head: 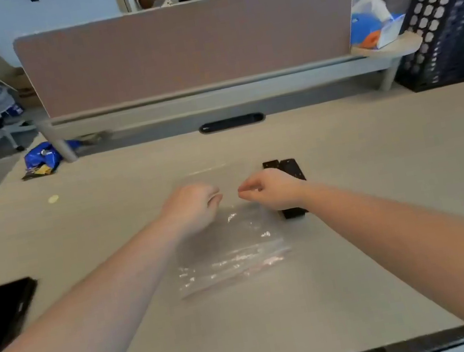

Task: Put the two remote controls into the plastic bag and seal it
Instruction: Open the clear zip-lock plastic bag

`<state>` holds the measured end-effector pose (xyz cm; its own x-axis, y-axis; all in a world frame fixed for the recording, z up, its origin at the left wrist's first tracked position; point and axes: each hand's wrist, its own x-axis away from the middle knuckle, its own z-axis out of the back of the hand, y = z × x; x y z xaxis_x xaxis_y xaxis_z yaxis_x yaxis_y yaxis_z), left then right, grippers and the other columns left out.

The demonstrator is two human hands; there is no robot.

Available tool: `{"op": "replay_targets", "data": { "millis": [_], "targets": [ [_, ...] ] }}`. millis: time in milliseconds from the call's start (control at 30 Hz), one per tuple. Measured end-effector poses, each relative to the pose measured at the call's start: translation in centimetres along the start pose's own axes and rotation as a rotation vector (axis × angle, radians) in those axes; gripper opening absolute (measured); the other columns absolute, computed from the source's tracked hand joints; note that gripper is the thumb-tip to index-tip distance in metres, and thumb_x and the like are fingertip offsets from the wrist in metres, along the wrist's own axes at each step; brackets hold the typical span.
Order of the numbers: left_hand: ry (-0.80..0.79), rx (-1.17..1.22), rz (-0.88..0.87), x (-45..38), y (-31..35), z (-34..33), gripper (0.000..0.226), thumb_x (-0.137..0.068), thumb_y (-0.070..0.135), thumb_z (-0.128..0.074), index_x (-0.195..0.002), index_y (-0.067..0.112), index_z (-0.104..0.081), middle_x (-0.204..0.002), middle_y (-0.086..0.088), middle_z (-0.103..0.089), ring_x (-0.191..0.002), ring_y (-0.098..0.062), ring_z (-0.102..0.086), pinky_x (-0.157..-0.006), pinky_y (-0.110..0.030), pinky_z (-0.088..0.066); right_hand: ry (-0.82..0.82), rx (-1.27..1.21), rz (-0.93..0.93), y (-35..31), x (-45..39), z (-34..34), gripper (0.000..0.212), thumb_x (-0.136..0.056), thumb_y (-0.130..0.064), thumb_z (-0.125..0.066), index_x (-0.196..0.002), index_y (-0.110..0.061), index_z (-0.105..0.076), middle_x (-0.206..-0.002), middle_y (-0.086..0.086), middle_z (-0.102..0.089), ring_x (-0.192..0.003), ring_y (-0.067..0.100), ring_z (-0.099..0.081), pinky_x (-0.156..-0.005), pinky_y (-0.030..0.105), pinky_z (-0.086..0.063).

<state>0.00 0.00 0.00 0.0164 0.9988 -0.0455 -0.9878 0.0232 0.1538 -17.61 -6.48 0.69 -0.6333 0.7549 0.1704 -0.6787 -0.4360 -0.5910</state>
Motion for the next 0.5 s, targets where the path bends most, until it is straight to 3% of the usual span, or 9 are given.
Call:
{"op": "replay_targets", "data": {
  "millis": [167,367,500],
  "targets": [
    [0.036,0.002,0.005,3.9,1.1,-3.6,0.029,-0.095,0.030,-0.043,-0.106,0.014,-0.064,-0.113,-0.015,-0.065,-0.107,-0.034,-0.055,-0.083,-0.039,-0.046,0.045,0.038,0.075,1.5,1.4,-4.1,0.033,-0.095,-0.028,-0.053,-0.122,-0.011,-0.061,-0.127,0.005,-0.063,-0.118,0.022,-0.055,-0.103,0.031,-0.038],
    [0.037,0.088,0.025,8.4,2.1,-5.3,0.024,-0.092,0.031,-0.047,-0.094,0.017,-0.066,-0.102,-0.010,-0.068,-0.100,-0.033,-0.058,-0.079,-0.040,-0.050,0.088,0.033,0.108,1.8,4.5,-7.2,0.029,-0.095,-0.027,-0.052,-0.117,-0.013,-0.064,-0.120,0.006,-0.066,-0.113,0.023,-0.058,-0.099,0.032,-0.043],
    [0.007,0.093,-0.017,9.5,2.3,-5.2,0.036,-0.084,0.049,-0.056,-0.103,0.021,-0.067,-0.106,-0.005,-0.069,-0.100,-0.028,-0.059,-0.080,-0.036,-0.049,0.096,0.061,0.114,1.3,5.5,-7.3,0.028,-0.095,-0.025,-0.053,-0.117,-0.012,-0.064,-0.123,0.006,-0.065,-0.115,0.022,-0.056,-0.101,0.032,-0.041]
  ]
}}
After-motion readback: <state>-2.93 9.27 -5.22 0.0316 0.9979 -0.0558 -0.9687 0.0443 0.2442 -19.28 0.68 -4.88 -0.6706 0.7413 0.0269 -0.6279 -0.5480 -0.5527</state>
